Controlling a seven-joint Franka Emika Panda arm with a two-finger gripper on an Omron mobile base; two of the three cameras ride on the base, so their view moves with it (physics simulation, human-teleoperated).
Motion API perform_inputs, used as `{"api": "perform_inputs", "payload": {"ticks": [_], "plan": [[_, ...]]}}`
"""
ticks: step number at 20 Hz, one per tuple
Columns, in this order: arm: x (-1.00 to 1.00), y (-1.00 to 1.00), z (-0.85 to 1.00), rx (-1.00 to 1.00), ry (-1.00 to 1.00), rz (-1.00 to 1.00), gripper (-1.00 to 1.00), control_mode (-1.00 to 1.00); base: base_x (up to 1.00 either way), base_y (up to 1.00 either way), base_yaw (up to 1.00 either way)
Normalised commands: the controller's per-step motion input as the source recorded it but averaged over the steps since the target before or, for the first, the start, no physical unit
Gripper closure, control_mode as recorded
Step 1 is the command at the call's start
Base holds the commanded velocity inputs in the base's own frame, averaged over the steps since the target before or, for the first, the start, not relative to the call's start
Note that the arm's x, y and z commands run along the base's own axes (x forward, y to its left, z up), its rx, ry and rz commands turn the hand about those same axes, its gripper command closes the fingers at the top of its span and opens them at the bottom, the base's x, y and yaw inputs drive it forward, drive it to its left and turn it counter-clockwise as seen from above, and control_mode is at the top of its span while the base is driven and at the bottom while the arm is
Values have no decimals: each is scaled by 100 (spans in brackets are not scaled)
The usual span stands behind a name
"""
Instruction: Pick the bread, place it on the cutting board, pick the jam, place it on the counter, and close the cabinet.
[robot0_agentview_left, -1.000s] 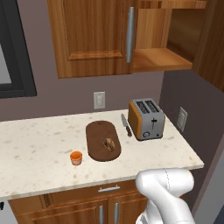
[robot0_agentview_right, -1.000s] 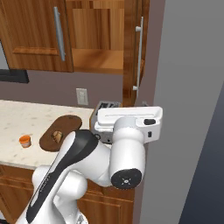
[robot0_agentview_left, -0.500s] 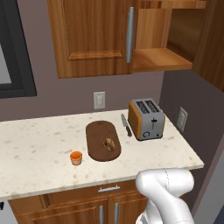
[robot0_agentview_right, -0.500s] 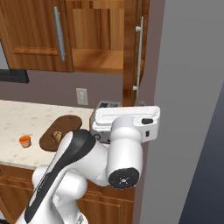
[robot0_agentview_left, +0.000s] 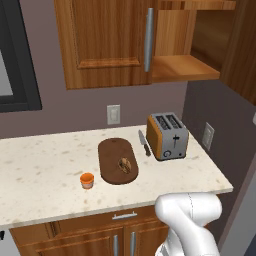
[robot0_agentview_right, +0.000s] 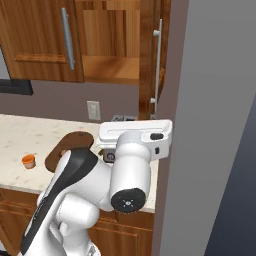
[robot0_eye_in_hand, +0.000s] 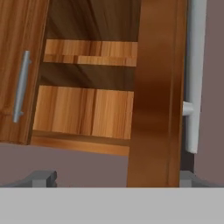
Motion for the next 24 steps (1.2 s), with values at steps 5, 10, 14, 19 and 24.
{"api": "perform_inputs", "payload": {"ticks": [5, 10, 14, 19, 24], "plan": [[0, 18, 0, 0, 0, 0, -100, -100, 0, 0, 0], [0, 23, 0, 0, 0, 0, -100, -100, 0, 0, 0], [0, 24, 0, 0, 0, 3, -100, -100, 0, 0, 0], [0, 33, 0, 0, 0, 10, -100, -100, 0, 0, 0], [0, 30, 0, 0, 0, 10, -100, -100, 0, 0, 0]]}}
